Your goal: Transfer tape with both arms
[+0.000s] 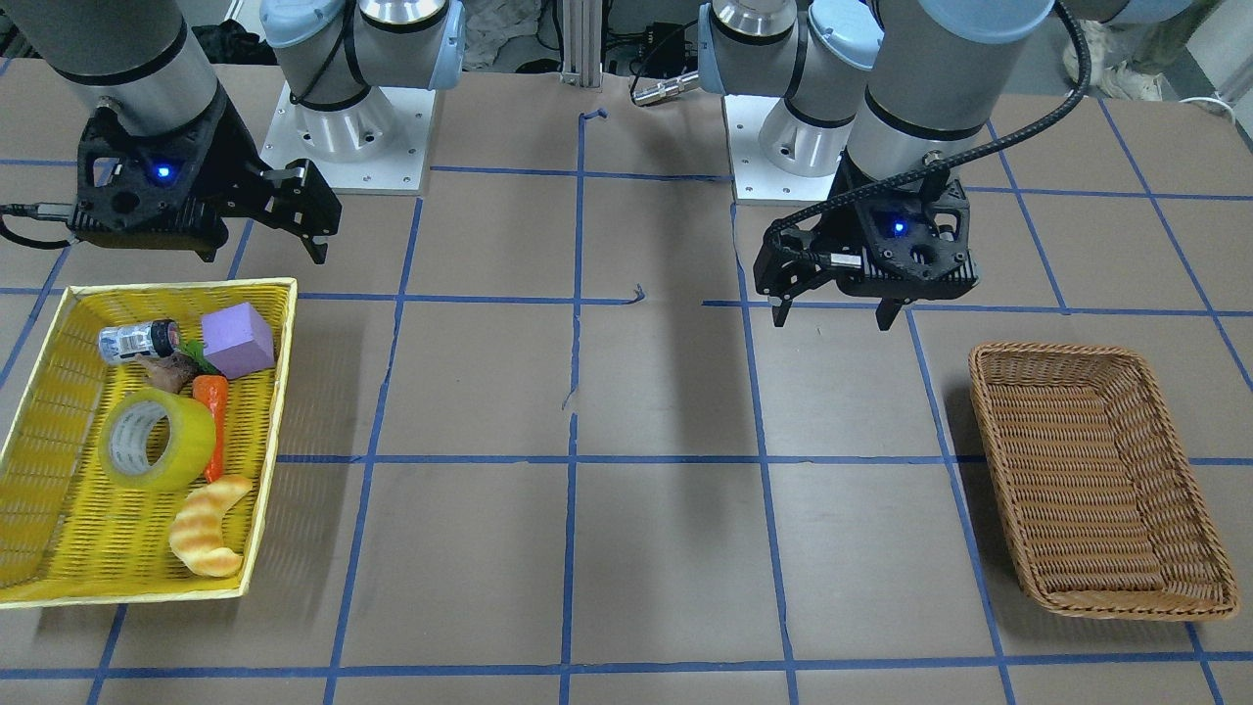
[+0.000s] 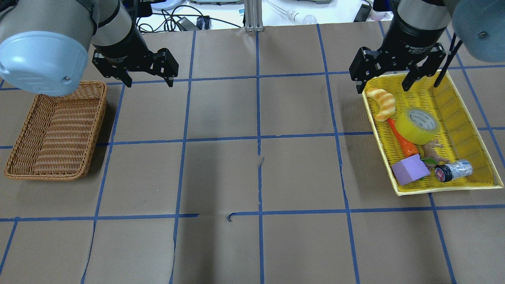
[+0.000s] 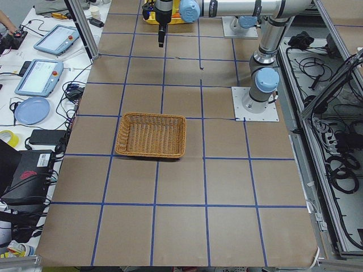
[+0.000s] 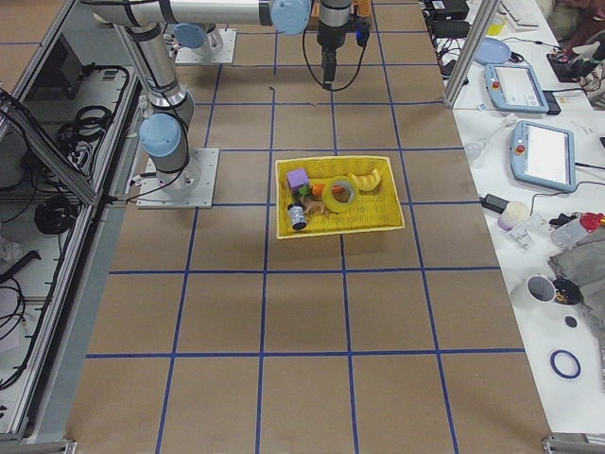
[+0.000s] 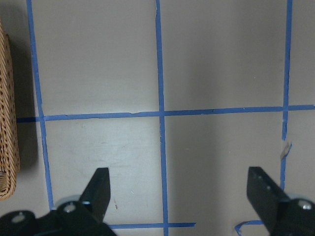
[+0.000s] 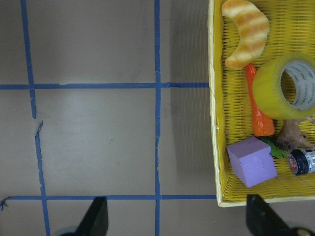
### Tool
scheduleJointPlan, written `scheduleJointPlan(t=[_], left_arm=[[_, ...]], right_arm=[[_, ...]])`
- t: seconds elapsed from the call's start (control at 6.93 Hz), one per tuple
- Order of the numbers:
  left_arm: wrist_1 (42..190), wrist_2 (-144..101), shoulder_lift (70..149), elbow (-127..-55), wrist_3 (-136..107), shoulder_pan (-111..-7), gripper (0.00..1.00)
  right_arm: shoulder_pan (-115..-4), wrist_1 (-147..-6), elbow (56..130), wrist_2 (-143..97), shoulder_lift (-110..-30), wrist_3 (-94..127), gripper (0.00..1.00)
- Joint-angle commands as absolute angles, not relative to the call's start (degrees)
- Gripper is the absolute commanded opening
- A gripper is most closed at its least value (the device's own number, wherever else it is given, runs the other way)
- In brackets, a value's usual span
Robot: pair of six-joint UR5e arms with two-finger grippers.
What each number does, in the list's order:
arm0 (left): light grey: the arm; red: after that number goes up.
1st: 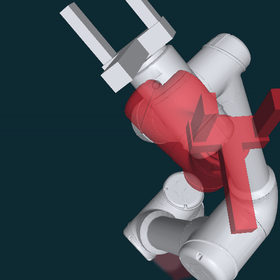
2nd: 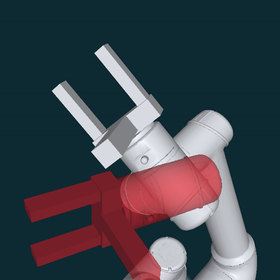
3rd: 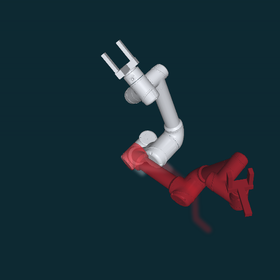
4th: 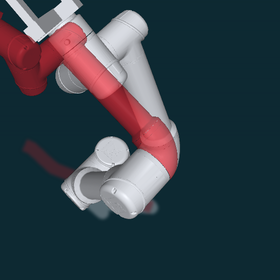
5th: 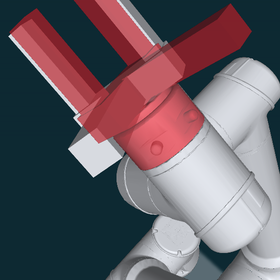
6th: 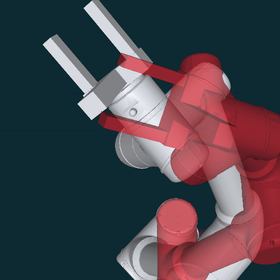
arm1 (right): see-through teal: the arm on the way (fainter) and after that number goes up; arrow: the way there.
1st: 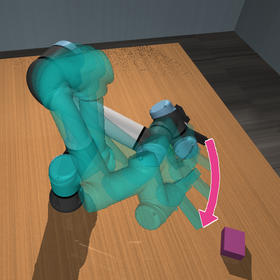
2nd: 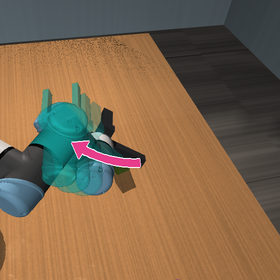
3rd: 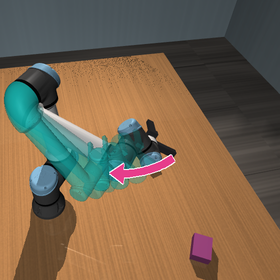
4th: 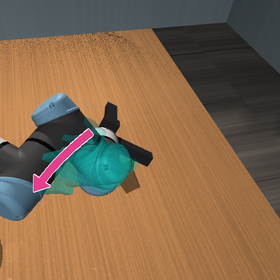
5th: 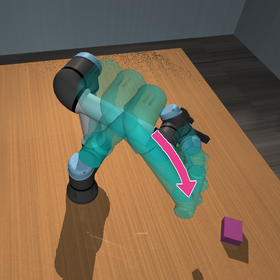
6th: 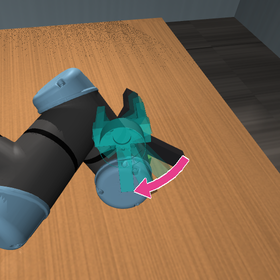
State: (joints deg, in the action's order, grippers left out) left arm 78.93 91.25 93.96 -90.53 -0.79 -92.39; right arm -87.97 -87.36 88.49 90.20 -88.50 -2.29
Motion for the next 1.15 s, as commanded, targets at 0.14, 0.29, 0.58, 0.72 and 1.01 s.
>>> scheduleJointPlan(t=[0.14,0.29,0.58,0.72,1.01], left_arm=[[78.9,91.2,94.0,-90.5,-0.8,-92.4,1.00],[78.9,91.2,94.0,-90.5,-0.8,-92.4,1.00],[78.9,91.2,94.0,-90.5,-0.8,-92.5,1.00],[78.9,91.2,94.0,-90.5,-0.8,-92.4,1.00],[78.9,91.2,94.0,-90.5,-0.8,-92.4,1.00]], right_arm=[[-88.0,-87.8,88.3,90.1,-88.3,-2.4,1.00],[-87.9,-88.0,88.2,90.3,-88.4,-2.5,1.00],[-87.7,-88.0,88.2,90.2,-87.9,-2.2,1.00],[-87.7,-87.9,88.2,90.1,-88.1,-2.2,1.00],[-87.7,-88.1,88.2,90.3,-88.1,-2.2,1.00]])
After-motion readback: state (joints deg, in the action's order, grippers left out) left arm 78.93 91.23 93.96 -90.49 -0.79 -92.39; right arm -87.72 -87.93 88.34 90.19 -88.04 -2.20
